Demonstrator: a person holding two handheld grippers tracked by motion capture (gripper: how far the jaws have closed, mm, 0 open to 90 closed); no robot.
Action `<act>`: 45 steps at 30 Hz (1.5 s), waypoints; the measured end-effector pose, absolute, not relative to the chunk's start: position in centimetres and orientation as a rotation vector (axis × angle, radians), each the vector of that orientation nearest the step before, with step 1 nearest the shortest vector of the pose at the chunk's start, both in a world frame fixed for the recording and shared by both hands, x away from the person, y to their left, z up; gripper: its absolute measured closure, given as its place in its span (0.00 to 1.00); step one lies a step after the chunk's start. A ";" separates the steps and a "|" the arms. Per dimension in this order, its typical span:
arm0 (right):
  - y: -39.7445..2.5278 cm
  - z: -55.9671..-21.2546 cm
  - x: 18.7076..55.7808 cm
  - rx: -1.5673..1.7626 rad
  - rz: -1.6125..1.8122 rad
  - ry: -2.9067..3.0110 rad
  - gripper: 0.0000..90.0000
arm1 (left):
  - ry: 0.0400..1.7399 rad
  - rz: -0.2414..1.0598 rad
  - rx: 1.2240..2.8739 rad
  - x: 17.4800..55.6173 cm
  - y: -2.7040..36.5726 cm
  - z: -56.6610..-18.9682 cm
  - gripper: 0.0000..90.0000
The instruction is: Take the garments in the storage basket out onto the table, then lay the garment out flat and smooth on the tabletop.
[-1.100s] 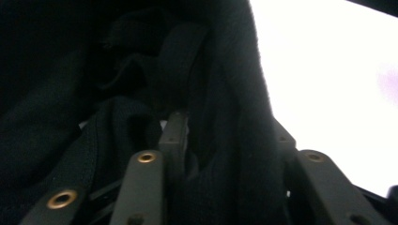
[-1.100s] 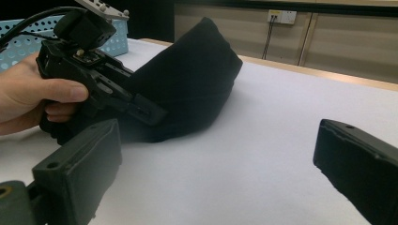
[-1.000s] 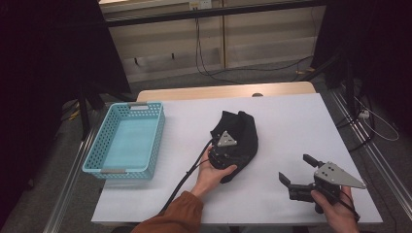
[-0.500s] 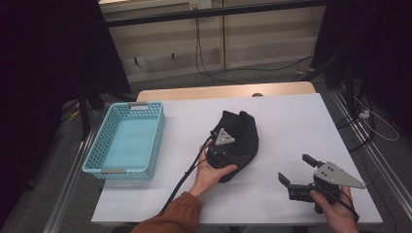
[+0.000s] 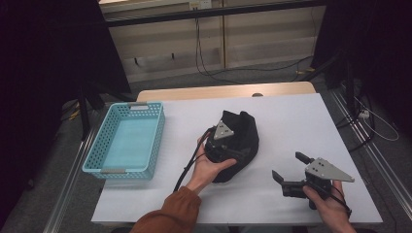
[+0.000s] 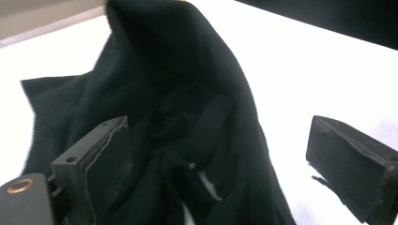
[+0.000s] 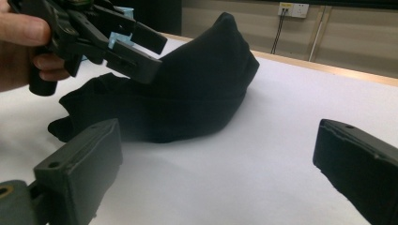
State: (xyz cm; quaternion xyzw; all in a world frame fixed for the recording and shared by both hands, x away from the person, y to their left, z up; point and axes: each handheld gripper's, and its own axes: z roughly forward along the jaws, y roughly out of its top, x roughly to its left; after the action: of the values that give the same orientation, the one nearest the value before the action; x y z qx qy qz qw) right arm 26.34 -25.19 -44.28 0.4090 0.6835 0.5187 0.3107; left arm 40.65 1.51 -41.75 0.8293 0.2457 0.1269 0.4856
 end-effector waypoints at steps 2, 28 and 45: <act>-24.9 -44.4 26.8 1.080 1.369 1.816 0.02 | 0.608 0.314 2.017 40.7 2.2 -41.4 0.09; -18.5 -43.9 32.2 0.910 1.288 1.994 0.07 | 0.691 0.410 2.030 39.6 9.3 -42.2 0.17; -13.5 -44.7 32.1 0.799 1.176 2.191 0.21 | 0.718 0.352 2.050 40.8 10.6 -43.1 0.39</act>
State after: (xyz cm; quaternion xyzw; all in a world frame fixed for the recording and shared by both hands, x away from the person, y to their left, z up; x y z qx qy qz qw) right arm 32.13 -13.54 -44.67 0.2951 0.8098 0.4344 0.2617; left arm 40.81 10.64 -43.10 0.8303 0.2908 0.1427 0.4535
